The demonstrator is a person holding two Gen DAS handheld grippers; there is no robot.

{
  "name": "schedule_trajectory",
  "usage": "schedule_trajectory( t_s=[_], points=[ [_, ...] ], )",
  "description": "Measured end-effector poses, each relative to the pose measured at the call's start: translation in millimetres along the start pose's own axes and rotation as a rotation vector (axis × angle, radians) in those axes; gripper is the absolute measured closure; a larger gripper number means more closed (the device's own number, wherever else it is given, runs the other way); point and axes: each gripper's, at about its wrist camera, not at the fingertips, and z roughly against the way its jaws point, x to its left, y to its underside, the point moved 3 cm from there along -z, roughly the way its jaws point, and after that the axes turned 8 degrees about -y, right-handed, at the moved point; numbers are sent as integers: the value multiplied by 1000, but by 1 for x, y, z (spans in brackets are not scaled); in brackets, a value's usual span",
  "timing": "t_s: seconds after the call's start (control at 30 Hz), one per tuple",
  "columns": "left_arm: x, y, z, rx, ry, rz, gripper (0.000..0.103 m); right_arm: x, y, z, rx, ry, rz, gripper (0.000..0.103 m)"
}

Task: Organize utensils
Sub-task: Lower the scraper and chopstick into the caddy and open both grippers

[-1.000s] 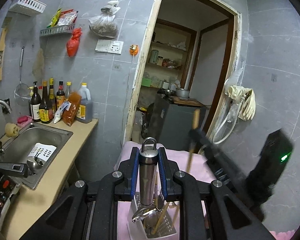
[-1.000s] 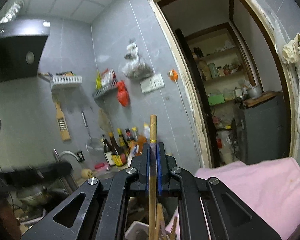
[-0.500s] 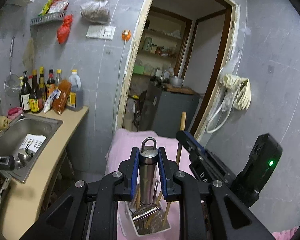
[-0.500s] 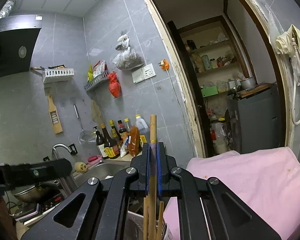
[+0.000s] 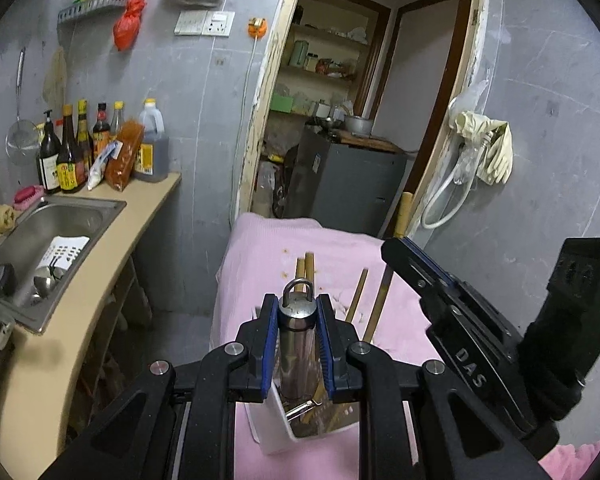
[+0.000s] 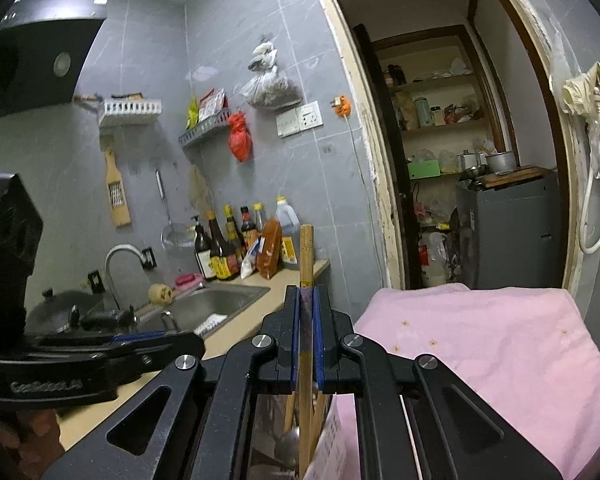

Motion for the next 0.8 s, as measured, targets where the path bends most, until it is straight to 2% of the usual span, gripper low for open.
schedule_trajectory(
  t_s=[0.2,0.47,0.53,0.8],
  points=[
    [4,9,-3,19,8,5,85,8,8,8,49,23,21,97],
    [6,13,1,-13,37,3,85,15,12,17,106,54,43,95],
    [8,14,2,-15,40,14,85,16,11,21,115,54,44,86],
    [12,16,15,-62,7,27,77,17,3,42,103,121,26,63]
  ],
)
